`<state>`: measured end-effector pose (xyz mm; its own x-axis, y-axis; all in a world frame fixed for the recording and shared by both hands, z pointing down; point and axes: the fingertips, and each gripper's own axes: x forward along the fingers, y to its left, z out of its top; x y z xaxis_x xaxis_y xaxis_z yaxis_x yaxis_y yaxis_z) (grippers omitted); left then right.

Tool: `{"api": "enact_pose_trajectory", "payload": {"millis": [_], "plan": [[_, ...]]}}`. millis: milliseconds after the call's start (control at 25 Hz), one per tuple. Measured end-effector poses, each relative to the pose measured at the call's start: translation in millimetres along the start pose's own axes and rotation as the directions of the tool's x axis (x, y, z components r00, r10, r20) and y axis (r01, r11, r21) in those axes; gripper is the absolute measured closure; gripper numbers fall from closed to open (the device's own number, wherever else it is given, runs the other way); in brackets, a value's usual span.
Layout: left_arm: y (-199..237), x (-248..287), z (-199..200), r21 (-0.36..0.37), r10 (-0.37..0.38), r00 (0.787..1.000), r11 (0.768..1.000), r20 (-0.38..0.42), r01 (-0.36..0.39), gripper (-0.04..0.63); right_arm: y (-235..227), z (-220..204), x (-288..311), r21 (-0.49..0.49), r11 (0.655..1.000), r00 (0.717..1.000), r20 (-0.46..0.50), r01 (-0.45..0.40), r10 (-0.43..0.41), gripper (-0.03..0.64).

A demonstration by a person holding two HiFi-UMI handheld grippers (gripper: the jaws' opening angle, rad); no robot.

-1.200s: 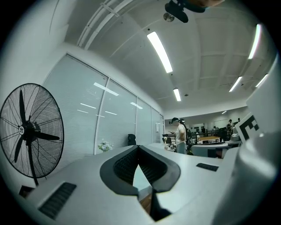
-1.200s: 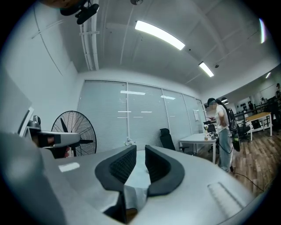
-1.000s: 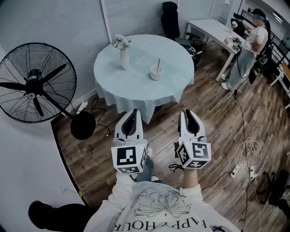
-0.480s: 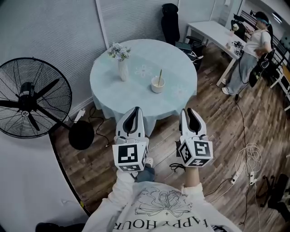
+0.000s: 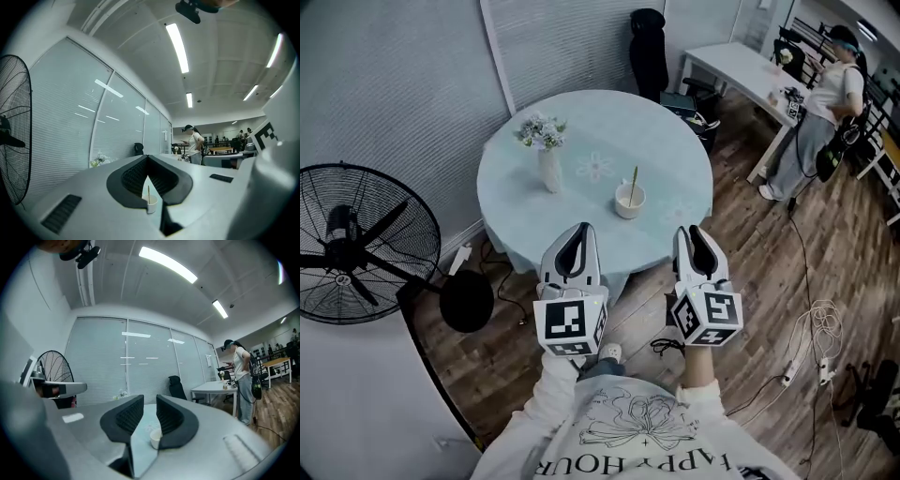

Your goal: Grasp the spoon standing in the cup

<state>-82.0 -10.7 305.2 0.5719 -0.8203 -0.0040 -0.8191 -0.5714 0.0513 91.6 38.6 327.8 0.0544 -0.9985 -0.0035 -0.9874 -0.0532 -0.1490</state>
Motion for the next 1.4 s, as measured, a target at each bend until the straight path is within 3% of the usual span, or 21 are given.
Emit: {"api": "enact_pose_trajectory", "payload": {"millis": [600,1400], "plan": [[34,61,-29,-0.037,0.002,0.998,0.999,-0.058,-0.004,0.591,-11,-26,64,0.015,1.0,0.998,-0.069,-0.002,0.003,0.512],[56,177,-78,-0.034,0.107,0.982,0.993,-0.155,-0.114,0.591,-61,-70,200,0.059,0.986,0.971,-0.171,-0.159,0.166,0.512]]}}
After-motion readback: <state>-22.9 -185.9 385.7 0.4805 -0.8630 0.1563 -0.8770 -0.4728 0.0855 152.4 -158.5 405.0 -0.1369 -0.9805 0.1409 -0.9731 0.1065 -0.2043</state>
